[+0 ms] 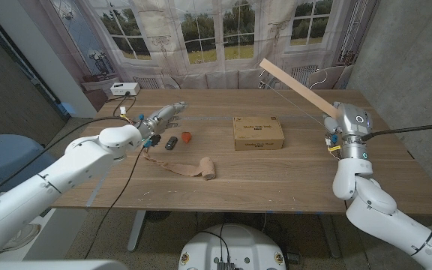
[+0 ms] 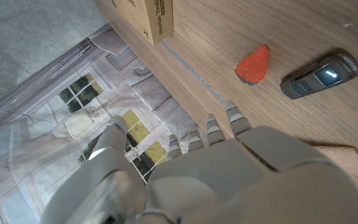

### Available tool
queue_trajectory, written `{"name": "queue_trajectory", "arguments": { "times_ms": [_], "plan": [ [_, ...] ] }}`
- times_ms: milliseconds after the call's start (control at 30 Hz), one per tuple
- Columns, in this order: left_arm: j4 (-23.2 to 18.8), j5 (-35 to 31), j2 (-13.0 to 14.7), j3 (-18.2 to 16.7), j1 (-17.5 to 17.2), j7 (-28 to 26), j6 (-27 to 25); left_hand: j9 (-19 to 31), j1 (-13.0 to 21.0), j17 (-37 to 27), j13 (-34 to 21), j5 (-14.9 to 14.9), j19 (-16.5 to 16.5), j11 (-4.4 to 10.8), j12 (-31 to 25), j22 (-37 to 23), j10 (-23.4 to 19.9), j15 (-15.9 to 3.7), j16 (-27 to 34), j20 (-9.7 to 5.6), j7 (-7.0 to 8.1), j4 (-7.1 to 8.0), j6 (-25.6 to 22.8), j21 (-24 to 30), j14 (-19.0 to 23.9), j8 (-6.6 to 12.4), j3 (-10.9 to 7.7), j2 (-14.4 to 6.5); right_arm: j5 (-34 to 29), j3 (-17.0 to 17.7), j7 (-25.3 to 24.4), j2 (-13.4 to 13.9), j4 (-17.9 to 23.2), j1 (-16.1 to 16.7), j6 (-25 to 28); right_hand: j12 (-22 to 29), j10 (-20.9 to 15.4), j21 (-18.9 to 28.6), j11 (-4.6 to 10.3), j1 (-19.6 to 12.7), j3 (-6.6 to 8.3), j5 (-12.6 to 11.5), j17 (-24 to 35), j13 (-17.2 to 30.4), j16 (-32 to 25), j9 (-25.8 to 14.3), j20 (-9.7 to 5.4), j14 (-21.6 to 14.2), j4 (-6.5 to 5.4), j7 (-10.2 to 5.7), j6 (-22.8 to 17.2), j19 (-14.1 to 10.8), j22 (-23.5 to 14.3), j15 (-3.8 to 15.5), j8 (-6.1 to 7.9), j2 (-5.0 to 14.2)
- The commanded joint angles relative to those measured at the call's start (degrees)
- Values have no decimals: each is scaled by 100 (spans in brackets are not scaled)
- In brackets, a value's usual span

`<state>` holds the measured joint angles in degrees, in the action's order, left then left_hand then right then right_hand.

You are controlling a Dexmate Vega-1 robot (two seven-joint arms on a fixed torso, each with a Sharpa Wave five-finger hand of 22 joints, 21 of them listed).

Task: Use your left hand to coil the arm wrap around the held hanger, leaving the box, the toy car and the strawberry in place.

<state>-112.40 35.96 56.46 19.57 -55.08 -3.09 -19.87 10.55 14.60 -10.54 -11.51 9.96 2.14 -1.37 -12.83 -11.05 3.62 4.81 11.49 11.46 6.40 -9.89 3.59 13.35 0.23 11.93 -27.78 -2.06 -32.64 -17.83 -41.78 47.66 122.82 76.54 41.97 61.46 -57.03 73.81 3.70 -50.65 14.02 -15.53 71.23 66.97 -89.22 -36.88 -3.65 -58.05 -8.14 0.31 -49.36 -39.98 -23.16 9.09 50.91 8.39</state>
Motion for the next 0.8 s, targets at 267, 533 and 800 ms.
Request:
{"name": "queue_trajectory", "arguments": {
  "times_ms": [267,533,800],
  "plan": [
    [-708,-637,950,533,743,1079,-1047,15,328,-28,-34,69,2,-162,-70,-14,-125,70,-4,31,-139,-57,-208,-26,33,93,-14,130,-157,314,-490,-271,371,600,127,45,-40,205,28,222,110,55,9,66,-41,-5,-117,-78,8,-1,-52,58,90,287,86,215],
    [-982,-999,1183,735,1002,1489,-1326,19,494,-32,-49,112,16,-184,-76,-8,-137,112,-29,26,-216,-70,-243,-33,-28,99,1,247,-259,262,-561,-409,398,604,157,19,-62,311,39,249,155,74,9,28,-42,7,-126,-79,14,-10,-40,91,160,287,110,208],
    [-1306,-1443,1332,944,1259,1797,-1695,25,929,-40,-80,218,146,-99,-133,-2,-266,116,9,16,-253,-73,-339,-7,69,122,-32,359,-345,206,-628,-520,401,619,158,29,-54,453,48,290,207,100,9,68,-43,74,-153,-83,20,-7,-26,134,259,287,112,198]
  ]
}}
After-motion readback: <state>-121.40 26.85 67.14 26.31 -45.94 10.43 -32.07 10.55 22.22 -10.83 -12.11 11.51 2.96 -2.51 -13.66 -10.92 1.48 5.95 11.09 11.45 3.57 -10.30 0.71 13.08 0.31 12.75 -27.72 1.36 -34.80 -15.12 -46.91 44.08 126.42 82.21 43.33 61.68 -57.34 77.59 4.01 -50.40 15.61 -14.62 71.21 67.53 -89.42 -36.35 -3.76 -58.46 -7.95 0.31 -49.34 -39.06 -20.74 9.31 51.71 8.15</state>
